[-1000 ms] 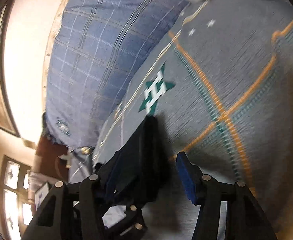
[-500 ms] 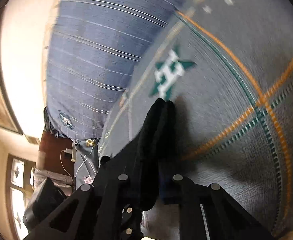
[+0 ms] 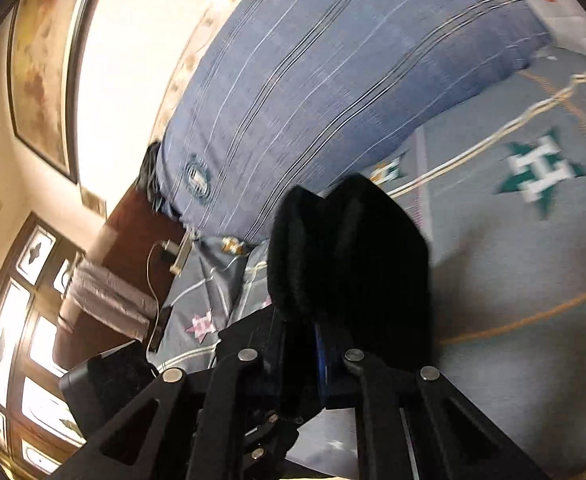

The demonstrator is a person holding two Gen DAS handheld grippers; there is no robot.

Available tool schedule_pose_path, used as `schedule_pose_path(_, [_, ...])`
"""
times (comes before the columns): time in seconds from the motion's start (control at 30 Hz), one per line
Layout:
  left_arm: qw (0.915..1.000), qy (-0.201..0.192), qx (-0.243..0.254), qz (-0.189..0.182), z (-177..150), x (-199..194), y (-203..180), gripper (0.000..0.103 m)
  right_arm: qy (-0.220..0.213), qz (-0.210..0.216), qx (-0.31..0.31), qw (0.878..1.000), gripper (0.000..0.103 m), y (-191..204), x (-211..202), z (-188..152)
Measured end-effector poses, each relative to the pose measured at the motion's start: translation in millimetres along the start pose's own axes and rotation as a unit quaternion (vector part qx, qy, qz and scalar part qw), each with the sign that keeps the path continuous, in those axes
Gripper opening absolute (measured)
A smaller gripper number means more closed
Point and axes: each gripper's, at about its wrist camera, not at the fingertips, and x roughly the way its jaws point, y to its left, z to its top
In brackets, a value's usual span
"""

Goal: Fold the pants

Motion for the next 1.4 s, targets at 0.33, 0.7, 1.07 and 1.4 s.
schedule_pose_path(0.33, [0.9938, 0.051, -0.098, -0.004, -23, 35, 99, 0.008, 0.096, 0.008, -0.018, 0.995, 0.013, -10, 124, -40])
schedule_pose_path(0.7, [0.9975, -0.003, -0.07, 0.002, -13, 15, 88, 0.063, -0.003, 0.035, 0.012, 0.999, 0.082, -21, 61, -24])
schedule_pose_path(1.07, [0.9948, 0.037, -0.083, 0.045, 25, 42, 83, 0.008, -0.021, -0.111, 0.084, 0.99, 0.07, -68, 40, -20])
schedule_pose_path(1.4, [0.9877, 0.036, -0.133, 0.073, 0, 18, 125, 0.01, 0.037, -0.131, 0.034, 0.99, 0.044, -50, 71, -27])
